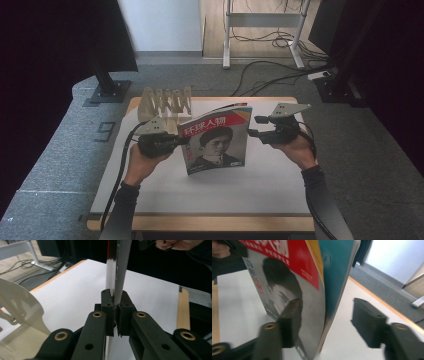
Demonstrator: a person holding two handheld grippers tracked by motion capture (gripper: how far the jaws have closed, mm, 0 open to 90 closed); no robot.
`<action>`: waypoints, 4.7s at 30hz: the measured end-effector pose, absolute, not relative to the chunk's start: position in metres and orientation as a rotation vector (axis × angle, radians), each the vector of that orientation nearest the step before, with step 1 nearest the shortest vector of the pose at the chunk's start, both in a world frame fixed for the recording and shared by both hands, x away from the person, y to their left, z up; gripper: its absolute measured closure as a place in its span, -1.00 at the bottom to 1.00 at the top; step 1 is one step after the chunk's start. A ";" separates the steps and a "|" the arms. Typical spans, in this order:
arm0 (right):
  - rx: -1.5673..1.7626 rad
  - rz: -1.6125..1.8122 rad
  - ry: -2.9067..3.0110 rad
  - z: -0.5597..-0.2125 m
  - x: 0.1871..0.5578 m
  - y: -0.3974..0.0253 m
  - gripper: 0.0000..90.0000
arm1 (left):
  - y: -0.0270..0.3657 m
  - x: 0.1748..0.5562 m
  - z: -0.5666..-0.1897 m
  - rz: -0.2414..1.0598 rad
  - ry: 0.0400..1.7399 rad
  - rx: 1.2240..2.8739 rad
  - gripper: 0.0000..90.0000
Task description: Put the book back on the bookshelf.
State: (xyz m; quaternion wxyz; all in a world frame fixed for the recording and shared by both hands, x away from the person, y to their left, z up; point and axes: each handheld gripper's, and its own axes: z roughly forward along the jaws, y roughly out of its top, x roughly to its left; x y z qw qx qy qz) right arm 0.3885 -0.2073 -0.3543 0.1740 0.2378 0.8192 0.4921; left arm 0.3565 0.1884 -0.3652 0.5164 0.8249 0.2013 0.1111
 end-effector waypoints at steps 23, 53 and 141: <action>0.553 1.442 2.378 -0.357 0.387 -0.183 -0.16 | 0.173 0.355 -0.365 0.330 0.485 1.993 0.92; 0.613 1.459 2.344 -0.376 0.393 -0.185 -0.19 | 0.171 0.354 -0.363 0.333 0.521 2.032 0.91; 1.254 0.993 2.237 -0.536 0.343 -0.263 -0.83 | 0.318 0.399 -0.332 0.662 1.156 1.620 0.93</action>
